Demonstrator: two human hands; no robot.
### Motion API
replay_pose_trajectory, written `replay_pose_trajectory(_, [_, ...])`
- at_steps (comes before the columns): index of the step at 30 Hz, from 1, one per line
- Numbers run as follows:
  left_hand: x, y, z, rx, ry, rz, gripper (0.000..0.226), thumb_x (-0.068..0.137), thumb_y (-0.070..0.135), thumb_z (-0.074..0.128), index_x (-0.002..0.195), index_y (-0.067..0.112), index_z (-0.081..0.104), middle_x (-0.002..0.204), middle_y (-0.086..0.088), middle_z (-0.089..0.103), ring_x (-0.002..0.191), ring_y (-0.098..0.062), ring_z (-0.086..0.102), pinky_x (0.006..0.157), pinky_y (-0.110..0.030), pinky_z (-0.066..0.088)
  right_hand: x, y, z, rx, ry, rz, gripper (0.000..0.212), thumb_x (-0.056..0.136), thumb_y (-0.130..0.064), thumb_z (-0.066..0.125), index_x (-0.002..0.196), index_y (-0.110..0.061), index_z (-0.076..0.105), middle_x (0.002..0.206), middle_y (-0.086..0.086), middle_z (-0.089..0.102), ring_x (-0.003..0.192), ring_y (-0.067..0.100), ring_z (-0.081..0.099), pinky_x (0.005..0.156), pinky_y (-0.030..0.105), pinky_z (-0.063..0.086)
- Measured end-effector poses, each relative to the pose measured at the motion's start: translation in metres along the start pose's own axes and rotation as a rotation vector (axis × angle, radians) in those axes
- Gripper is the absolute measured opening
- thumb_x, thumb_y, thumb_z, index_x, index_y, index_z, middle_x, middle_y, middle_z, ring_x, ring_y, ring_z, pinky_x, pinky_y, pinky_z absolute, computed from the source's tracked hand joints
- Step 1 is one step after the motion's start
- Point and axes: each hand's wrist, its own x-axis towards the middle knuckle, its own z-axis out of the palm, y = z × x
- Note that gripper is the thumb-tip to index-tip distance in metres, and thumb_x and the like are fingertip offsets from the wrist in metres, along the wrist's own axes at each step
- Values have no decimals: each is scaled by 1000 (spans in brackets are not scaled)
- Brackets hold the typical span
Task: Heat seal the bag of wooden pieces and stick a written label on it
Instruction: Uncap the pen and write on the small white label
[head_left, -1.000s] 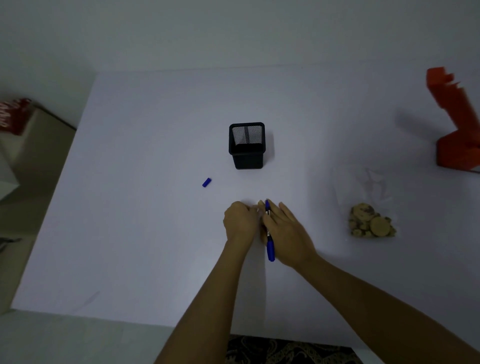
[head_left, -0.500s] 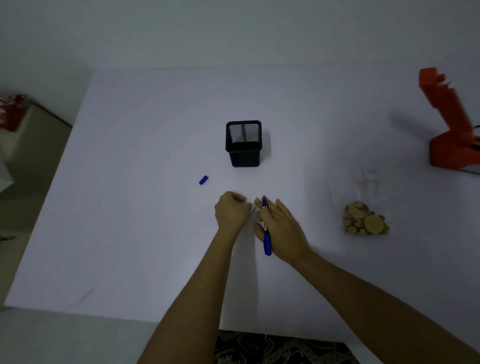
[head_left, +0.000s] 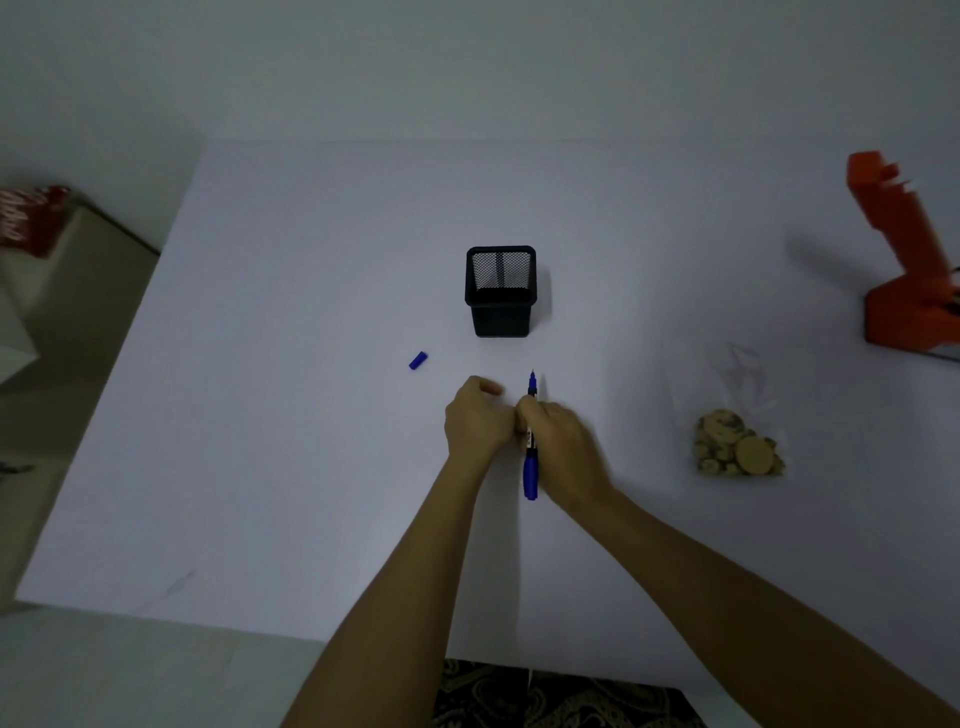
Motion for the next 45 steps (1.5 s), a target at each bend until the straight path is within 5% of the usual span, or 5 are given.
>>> replay_pose_trajectory(6, [4,-10,-6,-25,-8,159,40,97,26,50,74,-4,64,57,-5,51,51,-7,44,50,-12,36,9,-2,-6,243,9,260,22,92,-8,46,72,-16,41,59,-5,45,52,7,38,58,21,41])
replay_pose_trajectory(12, [6,-24,-18,-110,-140,245,20,95,22,52,95,13,70,83,6,63,72,-2,54,70,-15,43,18,0,-6,447,188,421,30,85,2,65,75,-12,40,64,-5,41,55,2,41,54,10,39])
replay_pose_trajectory(17, [13,-31,-9,103,-51,325,19,96,16,50,91,7,66,81,-1,61,66,-6,50,61,-10,38,17,3,2,281,128,407,26,84,1,64,80,-13,43,67,-2,48,58,6,44,55,23,43])
replay_pose_trajectory(22, [24,-33,2,404,12,480,18,95,8,48,87,1,62,84,-13,60,74,-22,53,75,-36,50,20,4,8,-253,61,-56,15,76,4,59,87,-6,58,80,12,61,71,23,53,62,30,47])
replay_pose_trajectory(45, [20,-91,3,564,191,972,32,83,16,65,113,4,64,112,-13,68,99,-27,65,89,-38,50,42,19,18,116,-238,20,24,84,5,56,77,-12,40,66,9,47,58,17,43,56,23,37])
